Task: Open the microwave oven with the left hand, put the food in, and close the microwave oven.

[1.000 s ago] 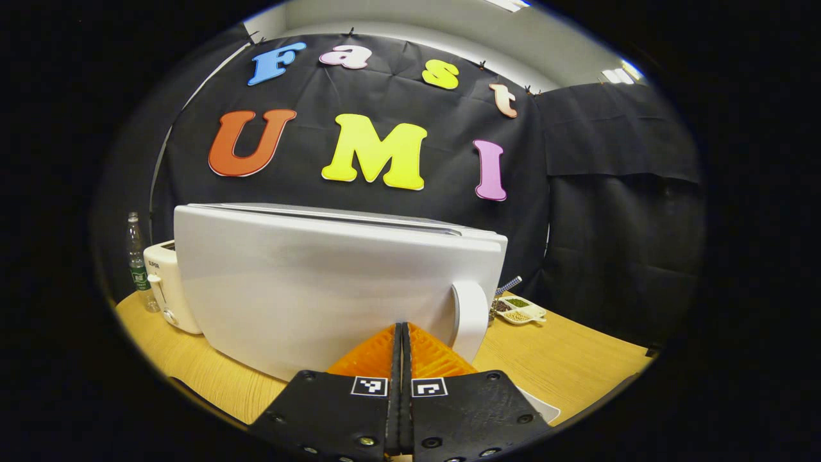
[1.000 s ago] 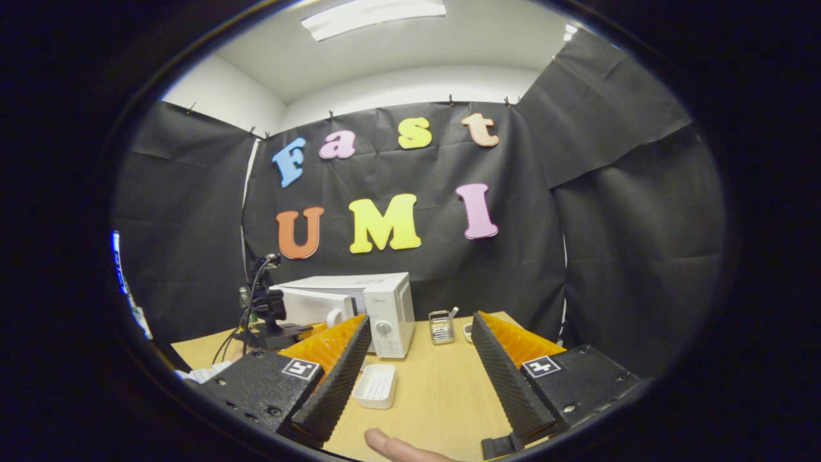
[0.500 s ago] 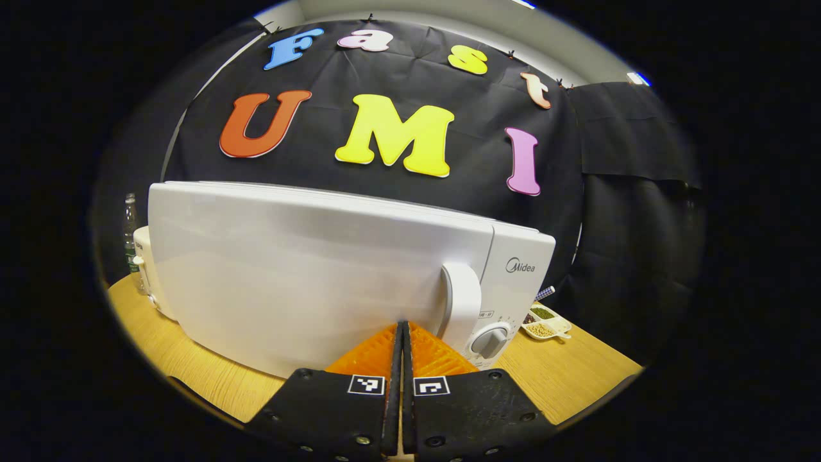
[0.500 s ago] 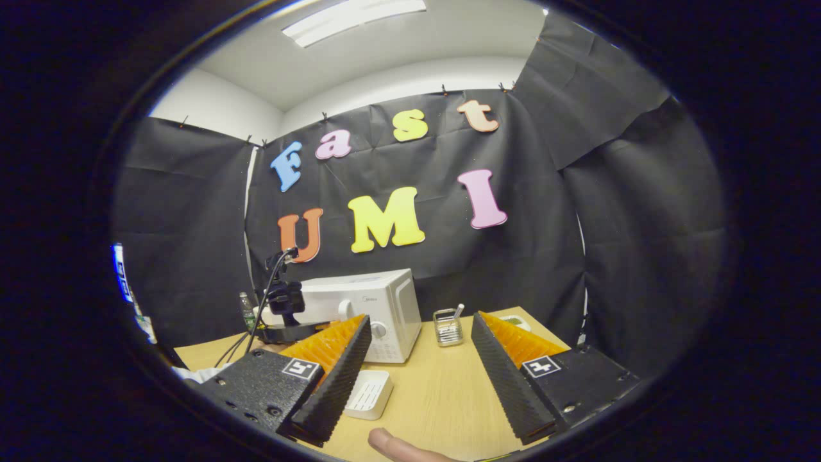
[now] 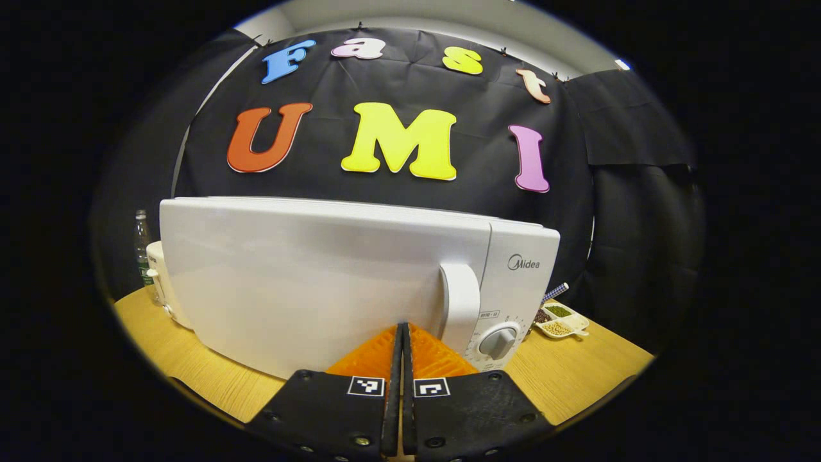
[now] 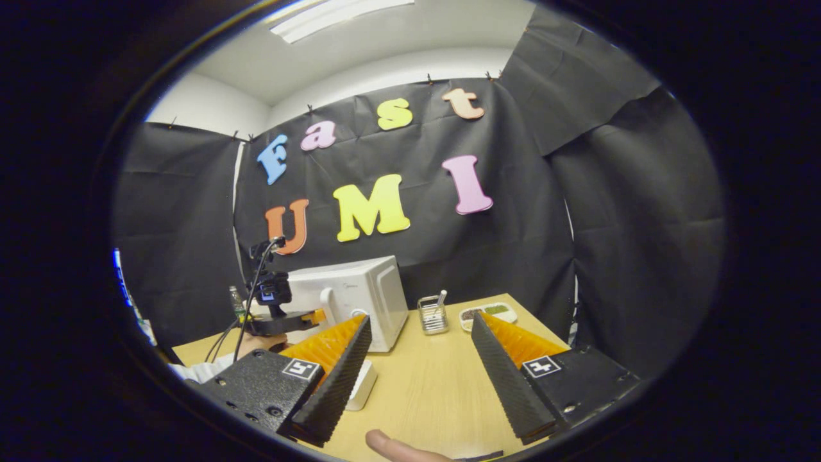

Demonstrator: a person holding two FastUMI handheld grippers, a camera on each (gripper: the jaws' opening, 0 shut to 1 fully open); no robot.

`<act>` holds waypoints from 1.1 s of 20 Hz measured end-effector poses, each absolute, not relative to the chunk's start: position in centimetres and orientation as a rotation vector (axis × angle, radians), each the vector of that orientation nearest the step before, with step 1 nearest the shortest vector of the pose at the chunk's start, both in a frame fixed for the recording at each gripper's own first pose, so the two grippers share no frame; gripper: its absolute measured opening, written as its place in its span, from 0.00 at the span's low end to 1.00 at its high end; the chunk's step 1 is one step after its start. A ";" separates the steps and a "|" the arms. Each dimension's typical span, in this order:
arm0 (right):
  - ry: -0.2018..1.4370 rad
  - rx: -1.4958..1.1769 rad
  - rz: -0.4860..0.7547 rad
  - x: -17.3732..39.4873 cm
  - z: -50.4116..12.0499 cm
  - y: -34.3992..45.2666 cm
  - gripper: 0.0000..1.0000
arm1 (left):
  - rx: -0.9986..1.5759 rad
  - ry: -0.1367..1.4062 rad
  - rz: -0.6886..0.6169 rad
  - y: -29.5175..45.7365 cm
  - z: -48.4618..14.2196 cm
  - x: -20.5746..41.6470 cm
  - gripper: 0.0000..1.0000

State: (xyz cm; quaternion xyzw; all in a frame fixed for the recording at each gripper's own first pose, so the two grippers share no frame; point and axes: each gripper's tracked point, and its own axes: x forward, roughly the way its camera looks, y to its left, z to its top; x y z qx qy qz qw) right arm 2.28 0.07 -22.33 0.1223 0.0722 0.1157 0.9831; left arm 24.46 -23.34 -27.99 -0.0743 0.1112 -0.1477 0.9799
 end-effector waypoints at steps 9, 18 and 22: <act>0.175 0.162 0.103 -0.6 -21.0 -0.9 0.99 | -0.228 0.240 -0.342 -22.4 -24.6 20.4 0.01; 0.164 0.146 0.069 -3.8 -17.0 0.3 0.99 | -0.157 0.147 -0.268 -16.0 -15.3 10.1 0.93; 0.130 0.156 0.055 -5.1 -13.8 0.2 0.99 | -0.185 0.147 -0.267 -13.4 -11.7 5.0 0.93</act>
